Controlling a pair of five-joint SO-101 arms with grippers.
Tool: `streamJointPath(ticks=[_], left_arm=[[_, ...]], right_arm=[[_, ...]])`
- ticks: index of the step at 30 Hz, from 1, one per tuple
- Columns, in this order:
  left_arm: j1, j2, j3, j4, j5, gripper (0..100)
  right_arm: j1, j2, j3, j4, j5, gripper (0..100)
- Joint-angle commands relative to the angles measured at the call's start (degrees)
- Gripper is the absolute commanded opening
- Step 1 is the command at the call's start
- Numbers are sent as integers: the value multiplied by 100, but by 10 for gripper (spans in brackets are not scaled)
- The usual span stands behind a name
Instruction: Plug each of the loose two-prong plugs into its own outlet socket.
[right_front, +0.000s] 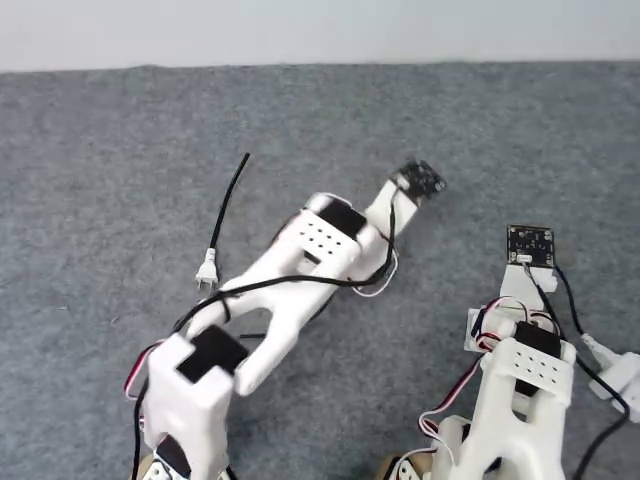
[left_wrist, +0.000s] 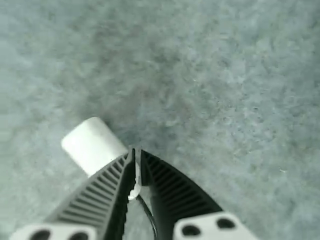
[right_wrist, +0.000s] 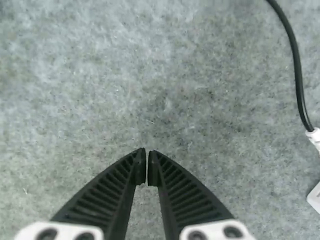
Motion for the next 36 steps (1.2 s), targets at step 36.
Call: streamJointPath(ticks=[36], left_arm=[[-1442, 193, -409, 70, 281, 16]], right_arm=[[-48, -145, -70, -57, 35, 11]])
